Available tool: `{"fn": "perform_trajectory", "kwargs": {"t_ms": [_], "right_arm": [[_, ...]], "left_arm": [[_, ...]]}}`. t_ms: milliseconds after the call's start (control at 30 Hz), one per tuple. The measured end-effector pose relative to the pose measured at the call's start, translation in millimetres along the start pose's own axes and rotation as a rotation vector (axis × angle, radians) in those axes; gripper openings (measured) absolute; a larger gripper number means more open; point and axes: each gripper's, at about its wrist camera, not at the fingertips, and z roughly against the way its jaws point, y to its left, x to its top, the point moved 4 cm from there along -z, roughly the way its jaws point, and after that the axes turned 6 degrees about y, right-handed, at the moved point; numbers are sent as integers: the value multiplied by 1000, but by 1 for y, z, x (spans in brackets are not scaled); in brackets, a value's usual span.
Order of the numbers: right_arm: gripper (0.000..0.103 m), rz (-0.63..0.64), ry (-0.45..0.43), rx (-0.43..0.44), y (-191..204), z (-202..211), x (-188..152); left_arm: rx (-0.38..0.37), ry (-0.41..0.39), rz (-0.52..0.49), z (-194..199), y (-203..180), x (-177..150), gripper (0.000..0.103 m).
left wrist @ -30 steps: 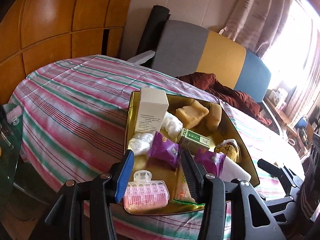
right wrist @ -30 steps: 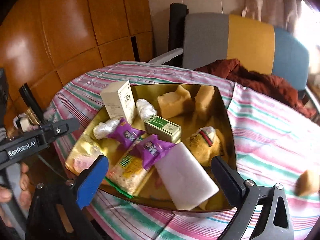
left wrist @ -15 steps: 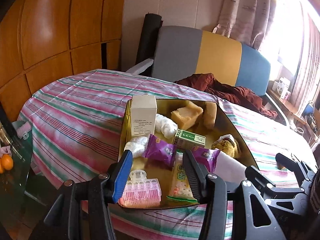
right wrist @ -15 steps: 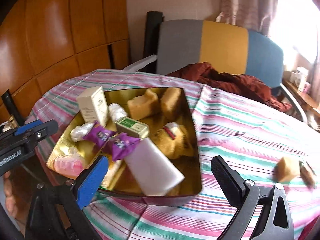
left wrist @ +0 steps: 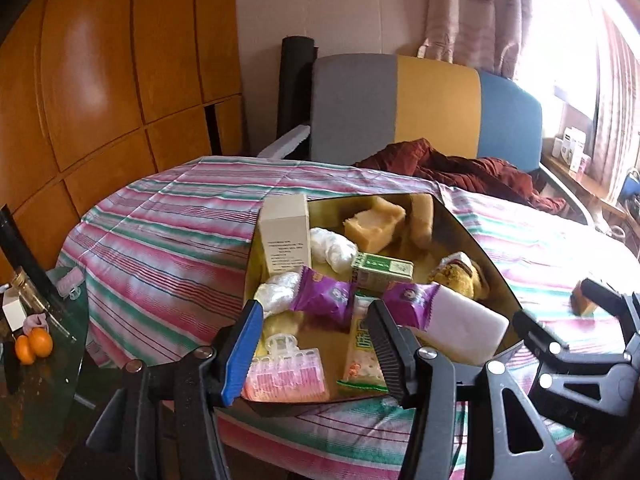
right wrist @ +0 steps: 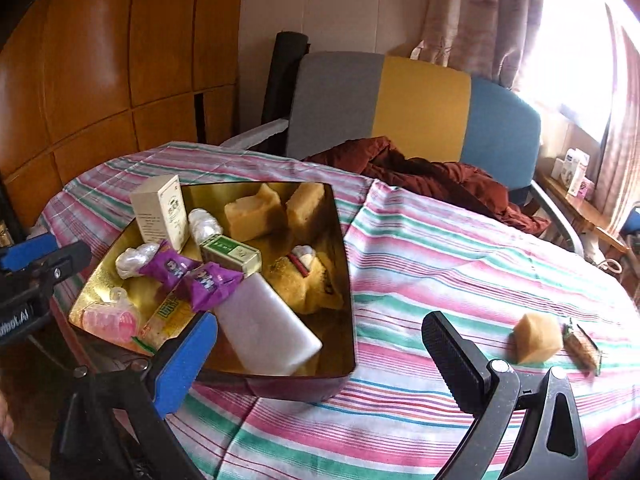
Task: Organize objects
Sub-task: 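Move both tools back toward the yellow sponge and small cracker packet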
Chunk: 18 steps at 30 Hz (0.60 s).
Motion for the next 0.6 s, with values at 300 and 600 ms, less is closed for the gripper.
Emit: {"fn": "perform_trajectory", "kwargs": {"t_ms": [300,600], "right_arm": [[103,-52,-6,-33,-37,0,-1],[103,-64,9,-57,-73,2,-1]], "left_arm": [[-40,2,-76,4,-22,-5,55],[-65,0,-144,6,-44,-3,55]]}}
